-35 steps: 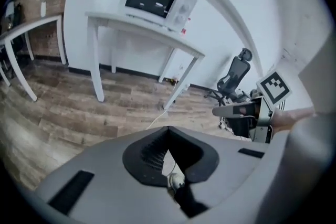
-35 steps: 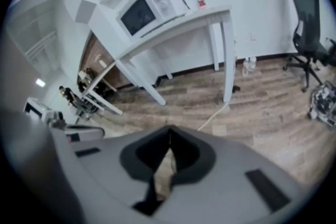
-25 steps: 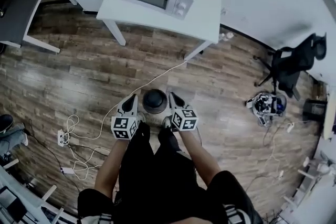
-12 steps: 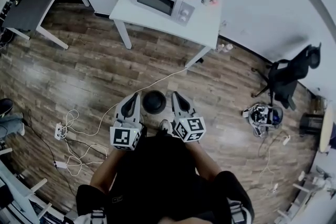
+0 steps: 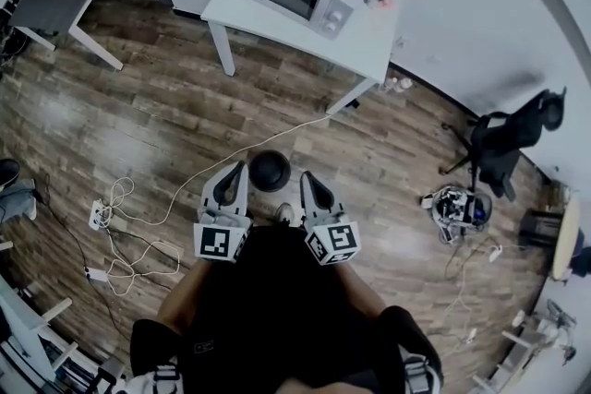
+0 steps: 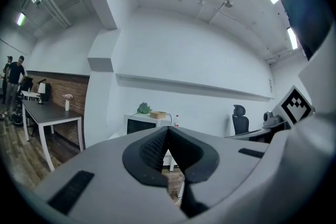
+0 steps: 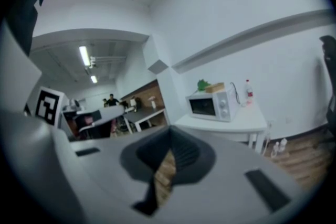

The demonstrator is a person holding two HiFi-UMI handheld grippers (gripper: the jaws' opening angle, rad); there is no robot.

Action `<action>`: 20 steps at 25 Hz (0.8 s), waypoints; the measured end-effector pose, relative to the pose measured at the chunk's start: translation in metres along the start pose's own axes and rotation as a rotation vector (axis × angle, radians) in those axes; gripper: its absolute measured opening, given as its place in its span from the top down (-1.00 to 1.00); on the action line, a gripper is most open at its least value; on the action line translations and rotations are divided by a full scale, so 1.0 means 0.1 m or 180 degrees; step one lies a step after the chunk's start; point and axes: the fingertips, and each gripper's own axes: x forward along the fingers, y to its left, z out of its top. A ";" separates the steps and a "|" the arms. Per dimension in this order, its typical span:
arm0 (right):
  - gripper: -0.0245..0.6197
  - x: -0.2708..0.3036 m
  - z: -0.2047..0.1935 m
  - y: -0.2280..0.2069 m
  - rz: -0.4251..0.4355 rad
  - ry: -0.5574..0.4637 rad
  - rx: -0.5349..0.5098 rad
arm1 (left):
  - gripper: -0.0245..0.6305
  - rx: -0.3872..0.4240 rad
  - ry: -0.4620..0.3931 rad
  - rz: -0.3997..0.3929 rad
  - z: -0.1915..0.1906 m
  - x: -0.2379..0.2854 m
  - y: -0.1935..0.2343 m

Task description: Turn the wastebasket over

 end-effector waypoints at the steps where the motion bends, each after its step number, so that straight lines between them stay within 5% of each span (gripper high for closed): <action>1: 0.82 0.00 0.00 -0.01 -0.0003 -0.0007 0.0005 | 0.82 -0.0009 -0.0012 -0.0004 0.01 0.01 0.00; 20: 0.82 0.06 -0.02 0.09 0.0004 0.0020 0.0009 | 0.82 -0.0001 -0.0031 0.0015 -0.02 -0.04 0.05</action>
